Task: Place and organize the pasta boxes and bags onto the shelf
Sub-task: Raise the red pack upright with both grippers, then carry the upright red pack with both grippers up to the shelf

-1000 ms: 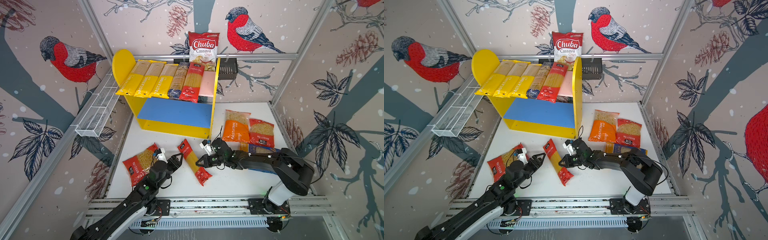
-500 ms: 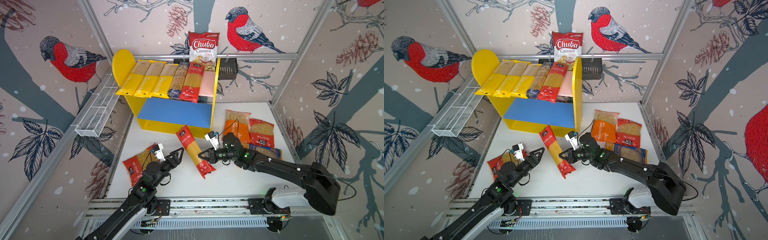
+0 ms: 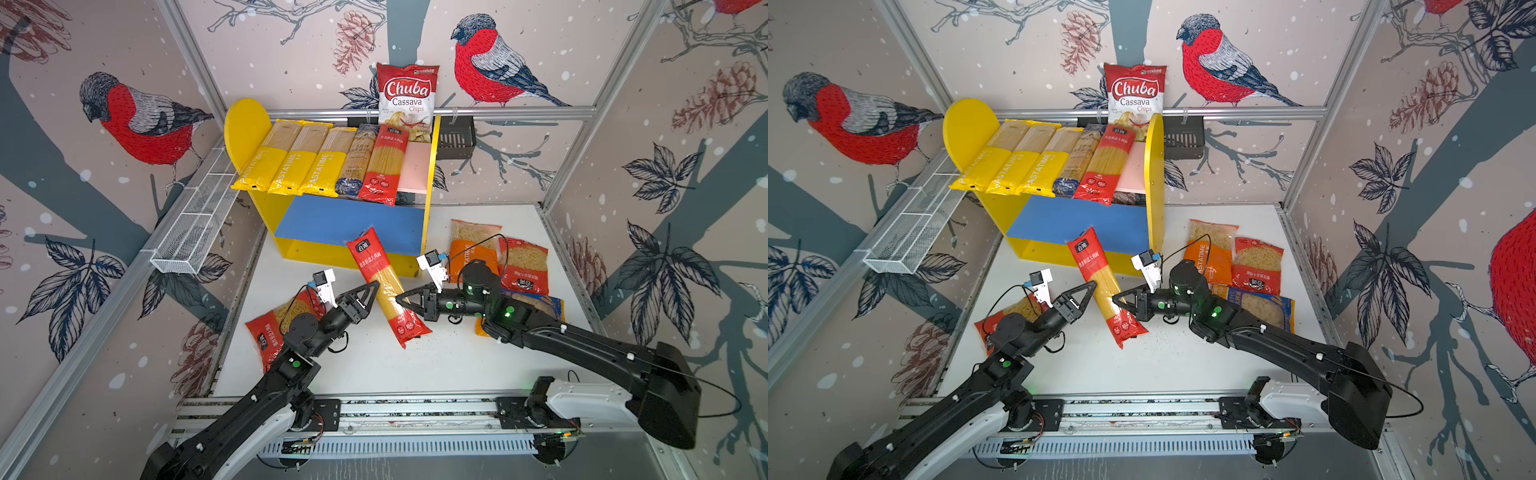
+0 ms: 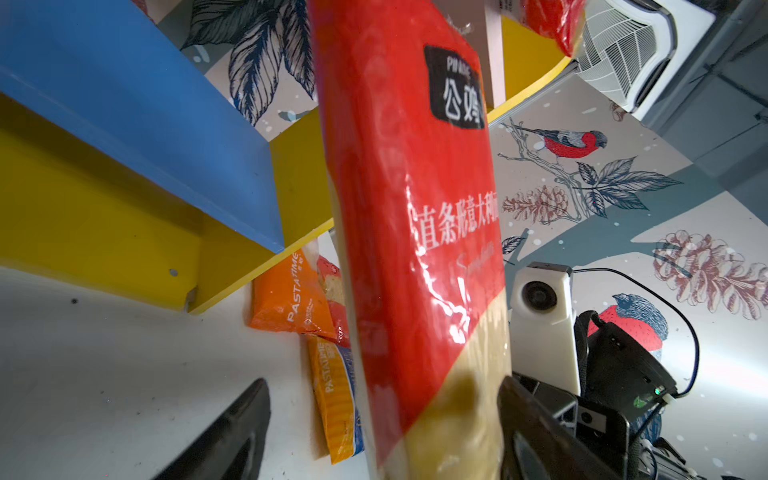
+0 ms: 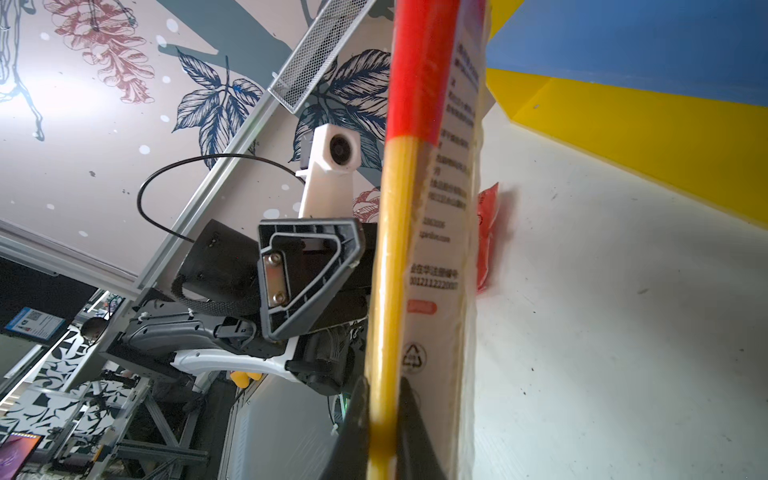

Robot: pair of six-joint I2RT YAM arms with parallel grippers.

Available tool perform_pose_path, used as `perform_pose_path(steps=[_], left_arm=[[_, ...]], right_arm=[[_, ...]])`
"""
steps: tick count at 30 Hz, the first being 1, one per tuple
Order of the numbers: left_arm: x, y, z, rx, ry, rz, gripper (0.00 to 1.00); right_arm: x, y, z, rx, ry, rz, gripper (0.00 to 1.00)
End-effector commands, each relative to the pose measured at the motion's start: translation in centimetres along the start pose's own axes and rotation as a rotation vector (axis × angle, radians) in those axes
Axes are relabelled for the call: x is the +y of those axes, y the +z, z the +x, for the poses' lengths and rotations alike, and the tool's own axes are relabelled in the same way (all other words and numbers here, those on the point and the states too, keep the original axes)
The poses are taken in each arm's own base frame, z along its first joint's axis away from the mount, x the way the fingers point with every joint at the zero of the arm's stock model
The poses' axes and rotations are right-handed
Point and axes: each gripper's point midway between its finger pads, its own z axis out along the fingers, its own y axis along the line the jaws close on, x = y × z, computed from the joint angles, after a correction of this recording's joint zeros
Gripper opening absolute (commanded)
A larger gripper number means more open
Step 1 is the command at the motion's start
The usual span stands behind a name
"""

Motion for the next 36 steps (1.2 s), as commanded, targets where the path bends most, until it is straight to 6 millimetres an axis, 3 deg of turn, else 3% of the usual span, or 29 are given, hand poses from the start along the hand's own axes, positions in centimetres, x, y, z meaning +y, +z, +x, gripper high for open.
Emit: perform_pose_path(steps=[1,6,10,19,27,36], left_arm=[[-4.6,0.2,-1.7,-0.043,0.063,0.181,0.83],[-6.7,0.4,-2.4,-0.059,0.114,0.260,0.78],[-7.9,0.2,-2.6,-0.072,0.138,0.319,0.67],[-9.3,0.1,-3.0,-0.078,0.156,0.363,0.30],[-9.9,-0.6,-3.4,-0.096,0.152,0.375,0.17],[-11.7,-0.8,-4.4,-0.118,0.193,0.400,0.05]], right_arm=[[4.4,-0.6,-3.8,-0.137,-0.114,-0.139,0.00],[5.0,-0.7,-4.0,-0.149,-0.109,-0.166,0.00],[5.3,-1.0,-4.0,-0.161,-0.096,-0.188,0.00],[4.5,-1.0,-3.4,-0.165,-0.059,-0.188,0.05],[3.5,-0.6,-2.6,-0.152,-0.055,-0.137,0.17],[2.9,-0.4,-1.7,-0.138,-0.055,-0.098,0.41]])
